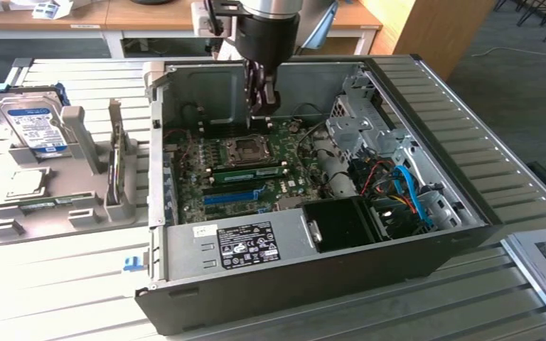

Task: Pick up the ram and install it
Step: 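Press down the ram until it locks into place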

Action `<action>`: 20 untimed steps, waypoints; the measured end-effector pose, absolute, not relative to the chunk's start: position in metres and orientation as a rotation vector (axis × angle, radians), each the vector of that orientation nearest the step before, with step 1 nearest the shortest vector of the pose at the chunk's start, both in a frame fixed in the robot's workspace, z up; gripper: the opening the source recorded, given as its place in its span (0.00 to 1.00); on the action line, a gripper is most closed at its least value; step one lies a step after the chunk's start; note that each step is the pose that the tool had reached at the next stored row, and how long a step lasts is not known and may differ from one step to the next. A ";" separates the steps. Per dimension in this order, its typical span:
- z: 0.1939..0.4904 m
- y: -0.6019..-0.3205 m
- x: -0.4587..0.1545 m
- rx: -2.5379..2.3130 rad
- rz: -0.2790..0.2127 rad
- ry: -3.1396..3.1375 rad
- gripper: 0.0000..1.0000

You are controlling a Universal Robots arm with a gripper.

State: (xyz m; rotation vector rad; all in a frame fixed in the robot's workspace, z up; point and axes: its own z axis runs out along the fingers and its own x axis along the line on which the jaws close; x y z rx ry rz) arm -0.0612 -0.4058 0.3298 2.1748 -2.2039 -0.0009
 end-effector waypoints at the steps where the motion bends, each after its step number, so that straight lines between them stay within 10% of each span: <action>1: 0.331 -0.406 -0.061 2.175 -0.001 -2.204 0.10; 20: 0.343 -0.406 -0.061 2.175 -0.001 -2.204 0.10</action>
